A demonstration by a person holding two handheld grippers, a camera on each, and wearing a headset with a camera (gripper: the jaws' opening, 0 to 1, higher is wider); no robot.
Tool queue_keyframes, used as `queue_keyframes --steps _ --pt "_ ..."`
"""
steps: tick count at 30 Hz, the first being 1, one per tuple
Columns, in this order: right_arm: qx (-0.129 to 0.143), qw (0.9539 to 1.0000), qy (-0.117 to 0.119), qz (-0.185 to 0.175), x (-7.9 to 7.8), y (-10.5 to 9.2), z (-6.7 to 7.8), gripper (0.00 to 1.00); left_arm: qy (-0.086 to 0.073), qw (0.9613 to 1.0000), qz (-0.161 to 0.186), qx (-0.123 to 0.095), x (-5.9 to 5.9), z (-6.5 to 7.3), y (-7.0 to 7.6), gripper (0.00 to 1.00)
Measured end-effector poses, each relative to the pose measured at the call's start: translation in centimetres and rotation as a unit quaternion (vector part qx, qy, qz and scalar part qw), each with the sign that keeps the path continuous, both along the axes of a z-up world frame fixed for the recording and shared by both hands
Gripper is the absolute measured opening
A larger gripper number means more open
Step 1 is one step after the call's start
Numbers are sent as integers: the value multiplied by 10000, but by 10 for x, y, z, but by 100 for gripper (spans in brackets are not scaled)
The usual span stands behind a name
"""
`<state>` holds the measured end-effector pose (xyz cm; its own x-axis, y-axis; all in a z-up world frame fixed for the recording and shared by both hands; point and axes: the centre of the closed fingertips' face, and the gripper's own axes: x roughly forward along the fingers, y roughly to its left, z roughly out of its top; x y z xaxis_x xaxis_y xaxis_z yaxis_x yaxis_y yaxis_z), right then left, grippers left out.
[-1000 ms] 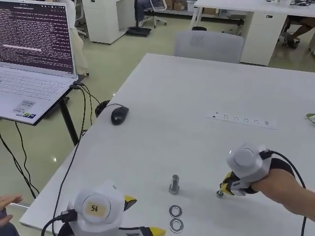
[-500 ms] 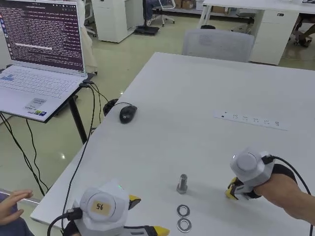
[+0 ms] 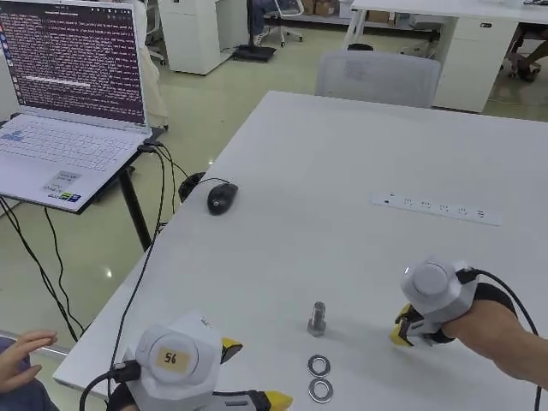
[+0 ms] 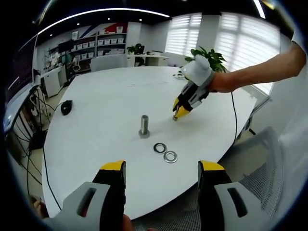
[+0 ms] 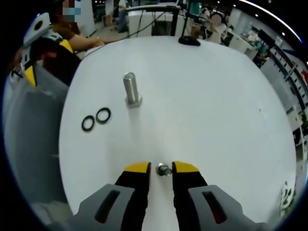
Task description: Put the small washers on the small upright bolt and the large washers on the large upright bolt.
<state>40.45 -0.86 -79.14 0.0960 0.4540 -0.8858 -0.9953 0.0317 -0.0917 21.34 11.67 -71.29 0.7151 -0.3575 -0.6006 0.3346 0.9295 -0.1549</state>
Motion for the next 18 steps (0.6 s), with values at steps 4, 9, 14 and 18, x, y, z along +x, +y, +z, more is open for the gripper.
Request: queue_keyframes --steps 4,9,14,18 --pt "124 9997 -73 199 -5 4 8 22 -18 10000 -25 2 1 1 -1 60" --pt "172 9991 -186 344 -11 9 15 23 -20 10000 -74 10 1 1 -3 60" --pt "233 9980 -216 551 -22 13 18 25 -24 9999 -115 18 1 2 -4 60" --pt "234 9977 -252 580 -26 13 20 24 -17 9999 -143 26 0 2 -4 60"
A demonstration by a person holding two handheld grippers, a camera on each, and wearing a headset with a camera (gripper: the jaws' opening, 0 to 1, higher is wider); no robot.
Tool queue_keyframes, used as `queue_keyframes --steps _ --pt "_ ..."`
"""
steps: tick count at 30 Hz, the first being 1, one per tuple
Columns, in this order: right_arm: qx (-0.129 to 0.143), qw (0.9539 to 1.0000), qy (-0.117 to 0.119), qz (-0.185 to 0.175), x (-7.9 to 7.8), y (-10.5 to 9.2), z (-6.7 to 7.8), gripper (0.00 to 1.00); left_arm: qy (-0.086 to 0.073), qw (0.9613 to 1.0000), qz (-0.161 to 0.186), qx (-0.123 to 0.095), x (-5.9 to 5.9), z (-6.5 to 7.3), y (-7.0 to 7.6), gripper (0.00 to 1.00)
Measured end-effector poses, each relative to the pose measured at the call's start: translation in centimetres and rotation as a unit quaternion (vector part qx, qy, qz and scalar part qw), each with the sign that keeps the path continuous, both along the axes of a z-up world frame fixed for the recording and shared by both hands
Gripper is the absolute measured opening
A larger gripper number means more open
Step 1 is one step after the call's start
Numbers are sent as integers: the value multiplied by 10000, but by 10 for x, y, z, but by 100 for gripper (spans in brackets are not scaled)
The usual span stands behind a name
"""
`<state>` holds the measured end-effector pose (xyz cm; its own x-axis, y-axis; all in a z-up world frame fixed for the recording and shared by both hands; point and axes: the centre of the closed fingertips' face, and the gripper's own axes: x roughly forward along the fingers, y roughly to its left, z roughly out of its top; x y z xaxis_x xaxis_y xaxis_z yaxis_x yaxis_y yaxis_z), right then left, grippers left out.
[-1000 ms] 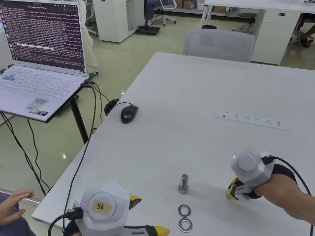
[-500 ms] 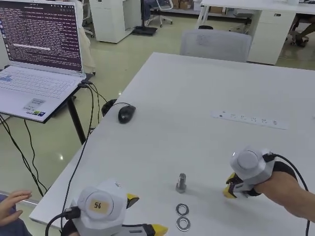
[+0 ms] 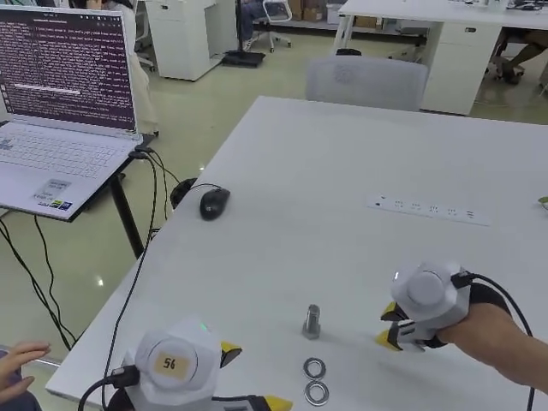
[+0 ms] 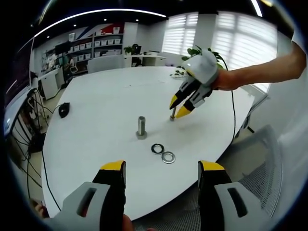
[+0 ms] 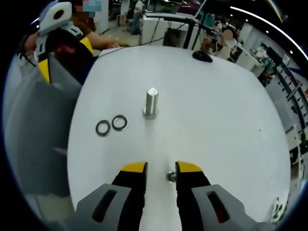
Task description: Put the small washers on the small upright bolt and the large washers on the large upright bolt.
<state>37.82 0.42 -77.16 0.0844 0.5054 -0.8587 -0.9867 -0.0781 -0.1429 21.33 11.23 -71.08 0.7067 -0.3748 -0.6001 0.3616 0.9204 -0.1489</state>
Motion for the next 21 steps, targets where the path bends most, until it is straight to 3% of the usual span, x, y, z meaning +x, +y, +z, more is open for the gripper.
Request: queue_keyframes --steps 14,18,21 --pt "298 9995 -109 -79 -20 4 17 26 27 9996 -289 60 -4 1 -1 60" --pt "477 9988 -32 -101 -31 11 20 26 80 9986 -514 90 -5 -2 -1 60" --pt "488 9986 224 -11 -52 19 13 26 125 9978 -639 116 -4 -2 1 60"
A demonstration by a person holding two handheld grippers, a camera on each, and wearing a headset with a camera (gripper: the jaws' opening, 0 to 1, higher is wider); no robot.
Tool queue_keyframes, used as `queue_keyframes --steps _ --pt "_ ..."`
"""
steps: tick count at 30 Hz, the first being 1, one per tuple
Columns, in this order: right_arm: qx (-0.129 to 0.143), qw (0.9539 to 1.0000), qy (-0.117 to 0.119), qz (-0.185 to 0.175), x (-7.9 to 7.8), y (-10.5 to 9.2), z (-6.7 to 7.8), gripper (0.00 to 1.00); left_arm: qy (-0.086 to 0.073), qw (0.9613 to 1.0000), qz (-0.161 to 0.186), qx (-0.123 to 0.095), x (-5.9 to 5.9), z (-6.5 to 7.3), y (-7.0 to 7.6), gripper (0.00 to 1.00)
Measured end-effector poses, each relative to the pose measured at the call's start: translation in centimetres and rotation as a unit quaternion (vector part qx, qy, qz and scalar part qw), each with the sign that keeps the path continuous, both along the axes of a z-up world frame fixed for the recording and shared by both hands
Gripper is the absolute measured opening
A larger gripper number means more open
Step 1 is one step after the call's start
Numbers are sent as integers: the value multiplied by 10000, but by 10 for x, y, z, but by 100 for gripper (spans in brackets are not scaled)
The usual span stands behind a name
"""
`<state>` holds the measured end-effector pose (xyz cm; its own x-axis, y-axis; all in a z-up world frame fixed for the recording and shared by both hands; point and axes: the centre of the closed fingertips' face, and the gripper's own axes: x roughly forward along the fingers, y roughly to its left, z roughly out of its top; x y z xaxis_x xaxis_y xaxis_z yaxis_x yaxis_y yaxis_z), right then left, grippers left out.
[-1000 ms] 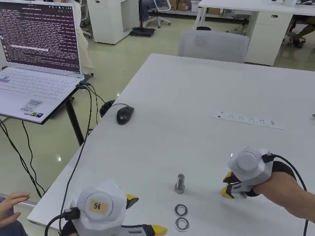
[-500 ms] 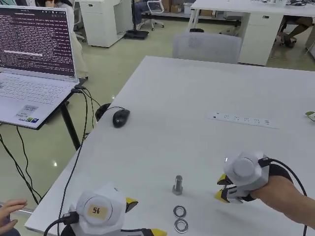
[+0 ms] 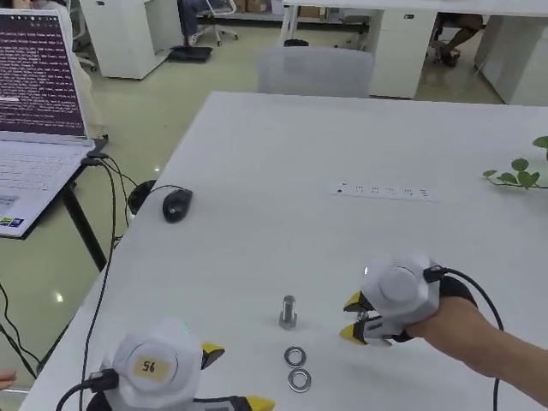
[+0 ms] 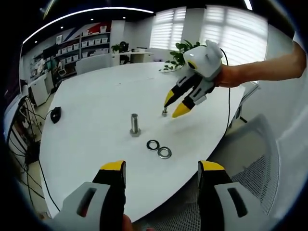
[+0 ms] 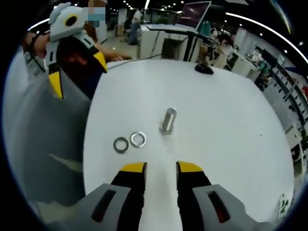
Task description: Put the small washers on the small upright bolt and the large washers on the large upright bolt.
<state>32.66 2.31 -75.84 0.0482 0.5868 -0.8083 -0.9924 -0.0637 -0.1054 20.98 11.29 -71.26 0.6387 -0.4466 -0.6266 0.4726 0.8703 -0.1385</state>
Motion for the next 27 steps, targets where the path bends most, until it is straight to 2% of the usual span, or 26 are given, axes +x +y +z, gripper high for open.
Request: queue_keyframes --steps 2,3,5,11,14,16,19,23,27 --pt "-22 10000 10 62 -7 3 -4 25 -24 10000 -34 -14 2 3 2 60" --pt "-110 9999 33 123 -14 5 -9 25 -27 10000 -35 -16 3 3 4 60" --pt "-119 9997 101 194 -26 11 -16 25 -28 10000 -38 -29 4 3 6 60" --pt "-233 9980 570 109 -58 25 -43 25 -14 9999 -79 -65 6 3 4 60" --pt "-363 9977 565 -4 -60 26 -55 25 -4 9999 -81 -75 7 2 4 60" --pt "-275 9971 699 -133 -61 29 -56 25 -6 9999 -61 -89 8 2 3 60" --pt "-335 9971 665 -122 -60 29 -61 26 4 9999 -43 -103 9 2 2 60" --pt "-424 9963 748 -77 -62 29 -67 27 37 9999 -69 -94 7 0 -1 60" --pt "-303 9968 739 -17 -62 34 -64 26 47 9999 -35 -112 8 -1 -1 60"
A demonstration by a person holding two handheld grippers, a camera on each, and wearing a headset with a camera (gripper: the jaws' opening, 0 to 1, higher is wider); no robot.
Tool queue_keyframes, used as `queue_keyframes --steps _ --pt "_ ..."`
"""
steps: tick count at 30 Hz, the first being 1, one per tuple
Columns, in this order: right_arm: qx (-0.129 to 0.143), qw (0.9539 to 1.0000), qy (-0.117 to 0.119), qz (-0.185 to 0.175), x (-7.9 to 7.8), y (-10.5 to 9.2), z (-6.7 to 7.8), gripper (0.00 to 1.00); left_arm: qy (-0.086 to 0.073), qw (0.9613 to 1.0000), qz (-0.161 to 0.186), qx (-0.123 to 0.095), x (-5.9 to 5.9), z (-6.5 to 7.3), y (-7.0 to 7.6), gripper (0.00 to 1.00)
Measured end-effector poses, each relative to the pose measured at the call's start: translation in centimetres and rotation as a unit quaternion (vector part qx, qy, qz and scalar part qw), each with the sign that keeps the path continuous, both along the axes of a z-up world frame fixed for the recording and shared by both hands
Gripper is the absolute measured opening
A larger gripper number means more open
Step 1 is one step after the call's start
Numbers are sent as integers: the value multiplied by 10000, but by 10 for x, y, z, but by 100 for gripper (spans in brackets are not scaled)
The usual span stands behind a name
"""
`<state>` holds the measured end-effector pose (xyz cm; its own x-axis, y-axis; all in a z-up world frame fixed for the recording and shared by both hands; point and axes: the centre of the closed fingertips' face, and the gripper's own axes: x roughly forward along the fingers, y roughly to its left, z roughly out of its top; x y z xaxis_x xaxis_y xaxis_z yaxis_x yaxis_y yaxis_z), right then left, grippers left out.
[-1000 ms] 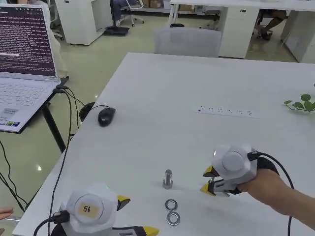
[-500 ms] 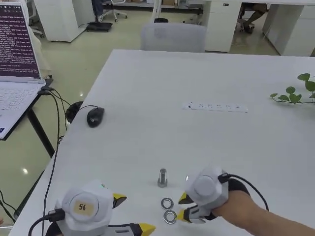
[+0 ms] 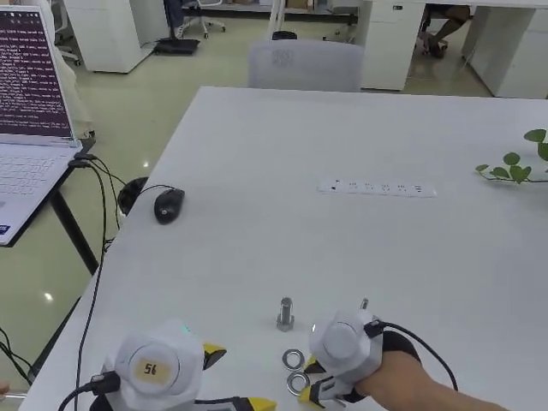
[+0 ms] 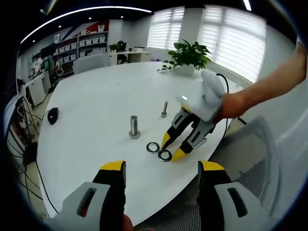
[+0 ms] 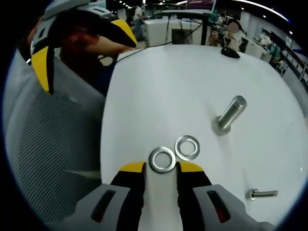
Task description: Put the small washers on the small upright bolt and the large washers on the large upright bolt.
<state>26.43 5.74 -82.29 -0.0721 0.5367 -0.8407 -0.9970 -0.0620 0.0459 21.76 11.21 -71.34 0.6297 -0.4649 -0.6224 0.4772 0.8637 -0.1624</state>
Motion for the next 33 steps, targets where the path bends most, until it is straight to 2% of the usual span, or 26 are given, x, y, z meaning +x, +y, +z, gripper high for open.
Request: queue_keyframes --steps 3,4,5,8,17,20,25,33 --pt "-21 10000 -35 56 2 2 -2 26 -14 10000 28 -6 3 0 1 60" --pt "-44 9995 -198 222 3 3 -2 25 -21 10000 34 -17 4 1 0 60" --pt "-66 9992 -261 287 3 4 -2 25 -34 10000 44 -13 5 2 0 60" --pt "-109 9988 -290 390 3 4 -3 25 -58 9999 108 -41 7 3 -1 60" --pt "-104 9993 -250 263 3 1 -1 23 -61 9997 229 -45 5 4 0 60" --pt "-31 9996 -172 202 2 -3 -1 23 -64 9996 282 -61 5 4 1 60" --pt "-77 9997 -154 165 6 -10 -1 23 -73 9994 339 -61 5 4 2 59" --pt "28 9999 -104 94 10 -13 4 23 -100 9992 394 -40 7 6 1 60"
